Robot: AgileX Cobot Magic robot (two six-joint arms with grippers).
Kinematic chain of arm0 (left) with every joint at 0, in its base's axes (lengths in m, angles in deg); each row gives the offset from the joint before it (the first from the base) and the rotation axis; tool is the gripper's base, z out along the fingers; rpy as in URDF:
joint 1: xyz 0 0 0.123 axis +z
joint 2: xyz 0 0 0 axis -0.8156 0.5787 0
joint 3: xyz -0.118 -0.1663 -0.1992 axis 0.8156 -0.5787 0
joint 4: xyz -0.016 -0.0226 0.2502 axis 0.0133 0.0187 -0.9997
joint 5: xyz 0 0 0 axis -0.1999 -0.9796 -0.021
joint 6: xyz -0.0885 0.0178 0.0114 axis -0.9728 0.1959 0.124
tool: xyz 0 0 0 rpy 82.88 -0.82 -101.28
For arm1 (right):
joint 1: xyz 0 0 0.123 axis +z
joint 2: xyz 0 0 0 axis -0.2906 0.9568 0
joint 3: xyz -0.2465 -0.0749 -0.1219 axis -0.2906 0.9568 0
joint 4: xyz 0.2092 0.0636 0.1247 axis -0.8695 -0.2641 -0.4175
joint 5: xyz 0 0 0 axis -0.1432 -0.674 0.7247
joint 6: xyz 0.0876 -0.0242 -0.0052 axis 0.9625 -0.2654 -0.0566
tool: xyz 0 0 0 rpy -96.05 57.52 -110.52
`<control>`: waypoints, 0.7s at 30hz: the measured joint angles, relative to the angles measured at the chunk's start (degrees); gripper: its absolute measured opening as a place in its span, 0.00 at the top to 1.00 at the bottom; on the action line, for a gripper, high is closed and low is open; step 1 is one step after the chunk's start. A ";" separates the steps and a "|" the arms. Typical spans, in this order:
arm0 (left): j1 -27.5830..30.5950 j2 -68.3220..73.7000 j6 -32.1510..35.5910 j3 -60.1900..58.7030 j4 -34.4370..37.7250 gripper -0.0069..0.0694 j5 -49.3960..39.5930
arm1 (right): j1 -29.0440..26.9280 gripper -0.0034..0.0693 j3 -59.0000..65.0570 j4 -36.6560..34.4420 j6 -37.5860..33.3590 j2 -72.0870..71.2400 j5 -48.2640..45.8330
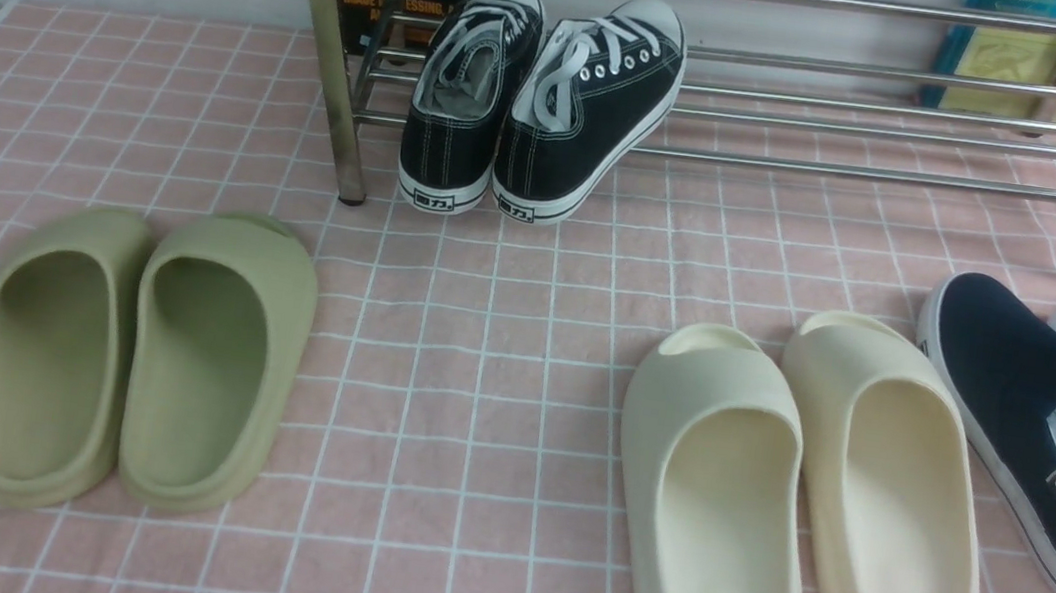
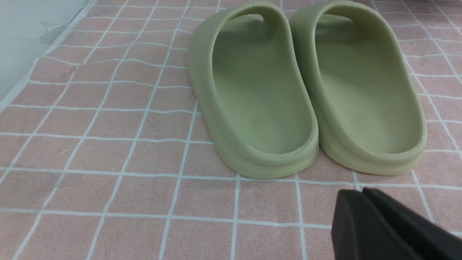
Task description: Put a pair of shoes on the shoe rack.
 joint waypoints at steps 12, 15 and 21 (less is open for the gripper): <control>0.02 0.00 0.00 0.00 -0.05 0.85 0.00 | 0.00 0.62 0.00 0.00 0.00 0.00 0.00; 0.00 0.00 0.00 0.00 -0.05 0.85 0.00 | 0.00 0.62 0.00 0.00 0.00 0.00 0.00; 0.00 0.00 0.00 0.00 -0.05 0.84 0.00 | 0.00 0.62 0.00 0.00 0.00 0.00 0.00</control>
